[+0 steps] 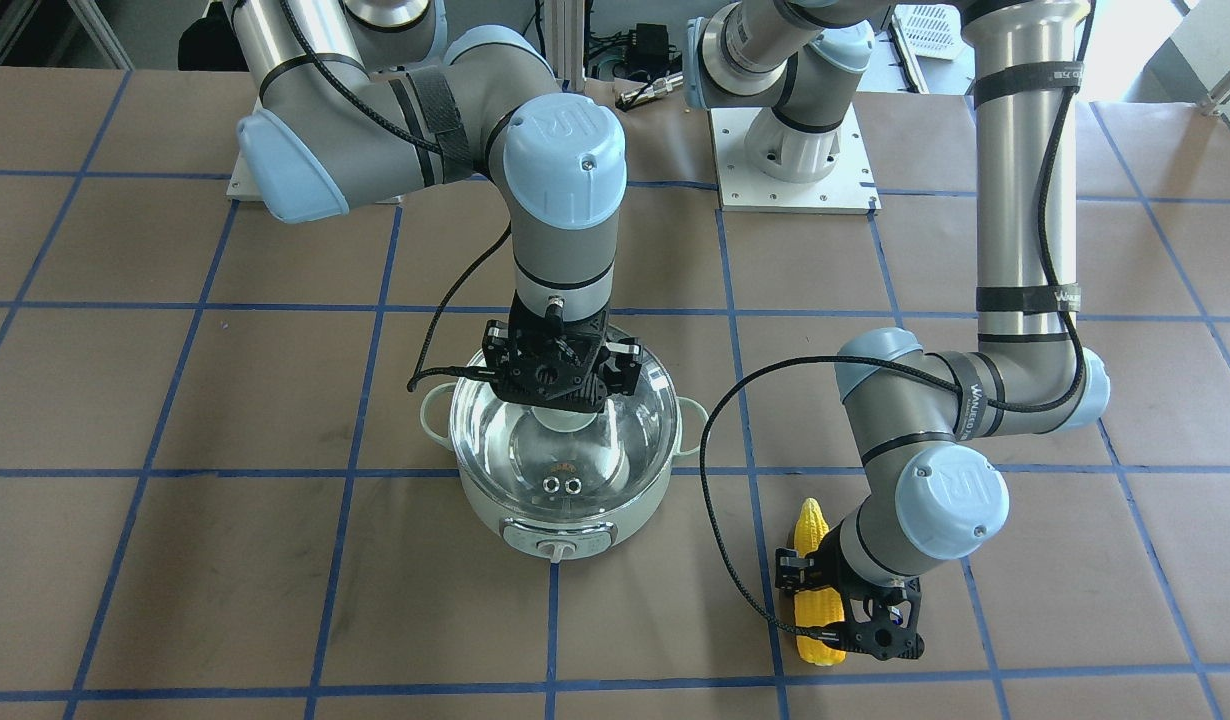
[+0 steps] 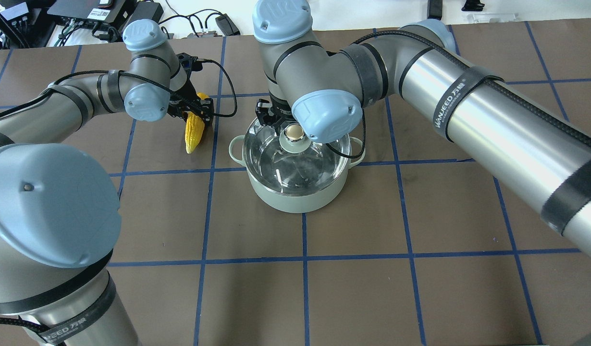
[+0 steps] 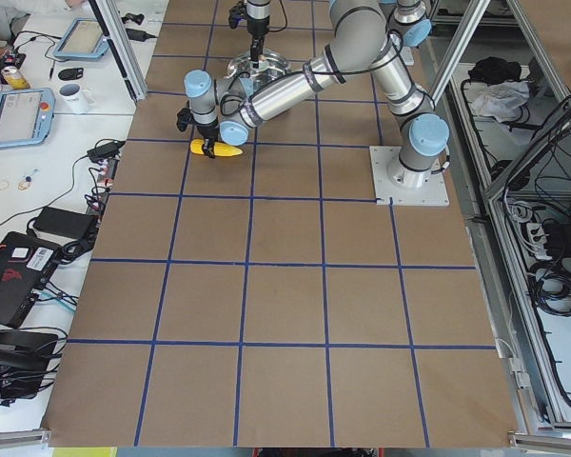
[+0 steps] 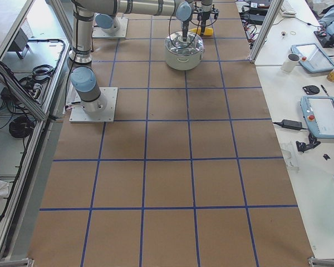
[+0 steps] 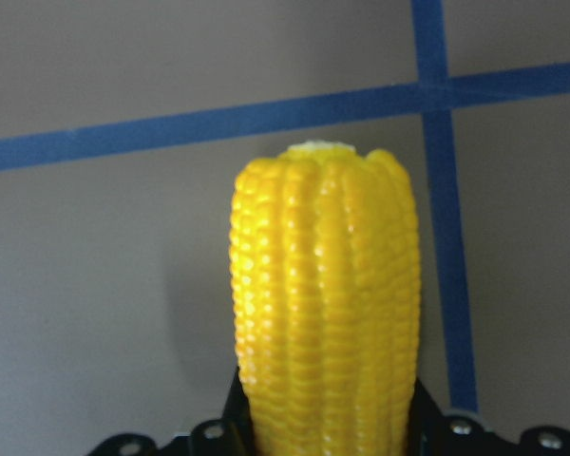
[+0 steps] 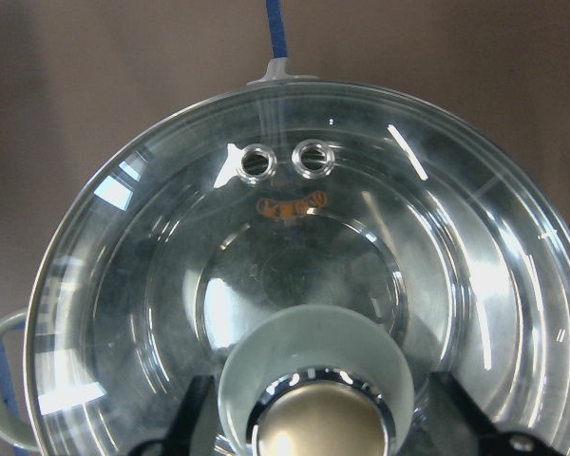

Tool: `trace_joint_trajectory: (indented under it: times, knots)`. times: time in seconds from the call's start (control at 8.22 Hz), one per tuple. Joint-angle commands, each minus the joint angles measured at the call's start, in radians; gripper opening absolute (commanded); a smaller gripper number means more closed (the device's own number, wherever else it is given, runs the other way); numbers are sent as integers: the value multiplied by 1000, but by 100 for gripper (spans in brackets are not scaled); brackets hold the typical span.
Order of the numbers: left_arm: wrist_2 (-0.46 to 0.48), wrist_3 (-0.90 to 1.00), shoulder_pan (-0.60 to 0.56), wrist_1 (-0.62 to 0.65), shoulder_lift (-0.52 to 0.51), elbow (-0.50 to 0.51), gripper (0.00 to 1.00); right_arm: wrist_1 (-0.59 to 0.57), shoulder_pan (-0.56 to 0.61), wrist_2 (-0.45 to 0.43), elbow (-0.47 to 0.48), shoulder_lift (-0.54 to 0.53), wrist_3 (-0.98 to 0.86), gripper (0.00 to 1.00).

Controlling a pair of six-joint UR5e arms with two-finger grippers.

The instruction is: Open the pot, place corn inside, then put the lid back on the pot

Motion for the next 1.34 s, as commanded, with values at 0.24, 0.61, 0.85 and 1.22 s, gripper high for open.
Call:
trace_joint_trajectory:
  times: [0.24, 0.61, 0.85, 1.22]
  knots:
    - [17, -1, 6, -121, 101, 18, 0, 1, 0, 60, -1, -2, -15, 28]
    - [21, -4, 8, -267, 262, 19, 0, 39, -20, 47, -29, -37, -68, 16]
    - [48, -9, 8, -301, 348, 18, 0, 172, -130, 64, -55, -137, -228, 17]
    - [77, -202, -58, -354, 411, 13, 0, 318, -398, 67, -55, -256, -573, 16]
